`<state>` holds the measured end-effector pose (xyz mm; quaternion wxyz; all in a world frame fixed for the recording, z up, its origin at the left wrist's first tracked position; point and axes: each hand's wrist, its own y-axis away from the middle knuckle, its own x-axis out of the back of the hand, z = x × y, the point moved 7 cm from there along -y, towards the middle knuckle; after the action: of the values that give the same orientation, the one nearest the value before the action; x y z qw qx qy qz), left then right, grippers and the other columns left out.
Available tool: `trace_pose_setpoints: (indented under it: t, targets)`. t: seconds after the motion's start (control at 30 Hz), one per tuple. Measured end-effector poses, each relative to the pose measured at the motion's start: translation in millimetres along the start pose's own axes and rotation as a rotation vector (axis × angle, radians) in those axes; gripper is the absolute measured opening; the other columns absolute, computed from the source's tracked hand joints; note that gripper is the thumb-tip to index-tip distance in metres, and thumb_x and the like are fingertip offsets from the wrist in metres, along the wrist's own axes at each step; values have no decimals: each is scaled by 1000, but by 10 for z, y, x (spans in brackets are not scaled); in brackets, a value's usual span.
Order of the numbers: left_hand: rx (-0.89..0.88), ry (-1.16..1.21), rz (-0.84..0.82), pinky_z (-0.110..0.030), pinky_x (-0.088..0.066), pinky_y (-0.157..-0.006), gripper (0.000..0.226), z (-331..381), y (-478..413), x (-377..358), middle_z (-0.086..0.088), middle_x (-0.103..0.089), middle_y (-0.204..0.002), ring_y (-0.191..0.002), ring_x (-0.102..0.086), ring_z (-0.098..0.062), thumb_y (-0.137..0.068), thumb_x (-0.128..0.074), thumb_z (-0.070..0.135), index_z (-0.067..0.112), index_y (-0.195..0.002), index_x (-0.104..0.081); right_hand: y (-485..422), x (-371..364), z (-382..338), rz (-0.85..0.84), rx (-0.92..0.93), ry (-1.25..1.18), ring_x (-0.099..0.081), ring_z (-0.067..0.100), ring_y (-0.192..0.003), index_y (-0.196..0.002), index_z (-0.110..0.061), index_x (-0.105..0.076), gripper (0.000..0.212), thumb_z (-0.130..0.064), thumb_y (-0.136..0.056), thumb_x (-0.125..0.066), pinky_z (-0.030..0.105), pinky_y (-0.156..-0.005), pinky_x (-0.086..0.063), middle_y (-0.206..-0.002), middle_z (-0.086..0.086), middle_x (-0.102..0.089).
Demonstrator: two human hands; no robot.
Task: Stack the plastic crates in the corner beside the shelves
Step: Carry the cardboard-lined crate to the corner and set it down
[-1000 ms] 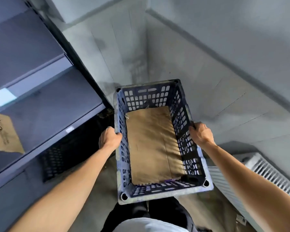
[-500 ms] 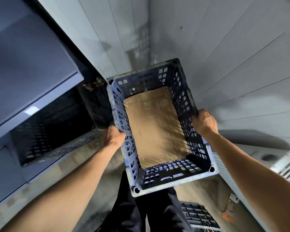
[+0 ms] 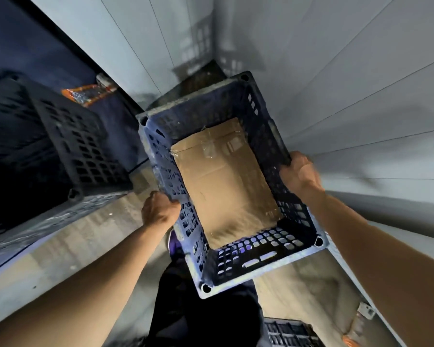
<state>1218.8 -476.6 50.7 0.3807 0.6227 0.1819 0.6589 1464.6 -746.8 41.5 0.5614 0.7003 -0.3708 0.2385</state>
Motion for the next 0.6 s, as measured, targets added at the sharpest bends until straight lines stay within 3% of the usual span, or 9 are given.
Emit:
trace_pose_setpoints:
  t: [0.1, 0.27, 0.5, 0.6]
  targets:
    - [12, 10, -21, -24, -33, -43, 17, 39, -204, -248, -9, -65, -77, -54, -54, -17, -93, -58, 20, 7, -85, -64, -279, -186, 87, -30, -18, -24, -63, 34, -84, -107, -13, -62, 27, -27, -84, -57, 39, -68, -51, -94, 12, -66]
    - [39, 35, -49, -31, -46, -64, 22, 159, -408, -548, -17, -68, -85, -80, -67, -32, -91, -61, 24, 9, -75, -61, -601, -284, 118, -11, 16, 15, -63, 34, -91, -113, -10, -62, 32, -22, -84, -57, 44, -82, -56, -104, 16, -64]
    - [98, 81, -59, -30, -42, -59, 25, 335, -588, -930, -15, -68, -81, -66, -58, -27, -89, -60, 27, 2, -85, -66, -933, -408, 29, -16, 60, 85, -55, 37, -108, -126, -5, -52, 47, -26, -85, -59, 45, -92, -51, -118, 22, -56]
    - [108, 82, -79, -31, -44, -62, 30, 388, -602, -1083, -15, -69, -84, -73, -63, -30, -89, -60, 31, 3, -81, -63, -1050, -429, 90, -40, 48, 75, -55, 38, -111, -130, -5, -49, 55, -30, -82, -60, 47, -93, -51, -123, 22, -55]
